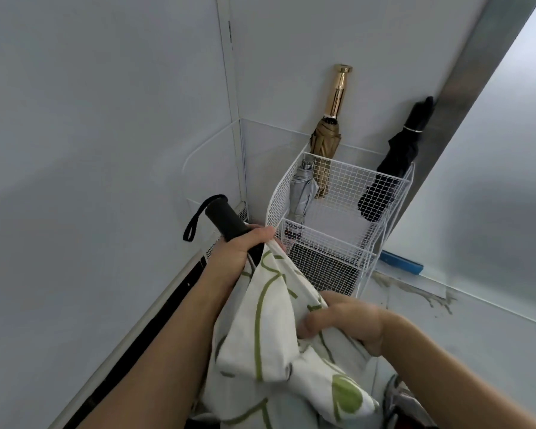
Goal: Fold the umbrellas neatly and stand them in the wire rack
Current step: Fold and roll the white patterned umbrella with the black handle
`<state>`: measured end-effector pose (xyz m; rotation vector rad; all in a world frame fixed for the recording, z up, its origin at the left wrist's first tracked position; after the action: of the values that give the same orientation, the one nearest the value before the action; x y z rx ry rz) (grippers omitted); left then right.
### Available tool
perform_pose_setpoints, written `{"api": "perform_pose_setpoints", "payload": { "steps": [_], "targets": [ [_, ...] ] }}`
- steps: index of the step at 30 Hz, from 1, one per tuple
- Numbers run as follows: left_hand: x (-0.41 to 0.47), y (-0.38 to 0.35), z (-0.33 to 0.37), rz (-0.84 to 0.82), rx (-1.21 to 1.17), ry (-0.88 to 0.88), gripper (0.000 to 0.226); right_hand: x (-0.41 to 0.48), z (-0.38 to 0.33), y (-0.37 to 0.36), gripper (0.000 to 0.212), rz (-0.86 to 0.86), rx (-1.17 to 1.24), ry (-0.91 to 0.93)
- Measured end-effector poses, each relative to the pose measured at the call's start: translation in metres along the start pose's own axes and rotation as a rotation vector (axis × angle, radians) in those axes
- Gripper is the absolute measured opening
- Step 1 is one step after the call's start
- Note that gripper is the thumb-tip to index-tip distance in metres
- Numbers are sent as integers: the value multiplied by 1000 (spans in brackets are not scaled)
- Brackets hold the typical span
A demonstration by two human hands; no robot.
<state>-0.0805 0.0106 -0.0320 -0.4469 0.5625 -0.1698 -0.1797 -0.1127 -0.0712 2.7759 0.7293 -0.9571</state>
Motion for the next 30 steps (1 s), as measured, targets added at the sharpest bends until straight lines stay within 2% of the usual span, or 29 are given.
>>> {"api": "perform_pose_setpoints", "payload": {
  "steps": [2,4,6,8,9,10,12,13,15,17,19,22,25,28,30],
  "targets": [
    [4,22,4,249,135,-29,23,-2,-6,19,47,293,-83,95],
    [5,41,12,426,115,-115,16,-15,-20,31,54,474,-72,247],
    [8,53,18,512,16,-182,15,-25,-26,31,62,446,-75,372],
    [11,61,22,545,-55,-218,17,-32,-29,22,72,356,-180,420],
    [11,64,22,549,-72,-228,17,-34,-30,16,71,346,-257,437],
    [12,64,23,542,-75,-235,17,-34,-30,14,66,412,-361,452],
    [13,58,23,494,-28,-237,16,-40,-35,22,31,730,-559,492],
    [14,52,22,453,13,-232,15,-44,-35,32,10,881,-547,493],
    [17,39,18,335,90,-207,15,-47,-28,56,18,1049,-276,413],
    [16,24,12,207,131,-161,18,-49,-17,79,36,1075,49,318],
    [13,9,6,75,97,-97,25,-49,-11,94,49,1080,120,247],
    [10,-1,-1,-15,-1,-16,24,-40,-6,103,50,1078,-2,163],
    [9,2,-5,-18,-64,28,22,-26,2,109,36,1042,-208,72],
    [14,12,-7,45,-44,39,15,-25,7,115,24,1108,-455,-34],
    [22,29,-6,165,-41,39,31,-37,-4,113,23,1239,-691,-34]
  ]
}}
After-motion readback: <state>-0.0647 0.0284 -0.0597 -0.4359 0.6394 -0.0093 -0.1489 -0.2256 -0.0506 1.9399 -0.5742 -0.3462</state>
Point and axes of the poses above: each hand's wrist, its own x-axis towards the middle knuckle, its own y-axis out of the back of the hand, z = x × y, the point moved 7 cm from there along x, towards the middle knuckle, and after that the axes turned 9 degrees about -x, right-handed, at the moved point
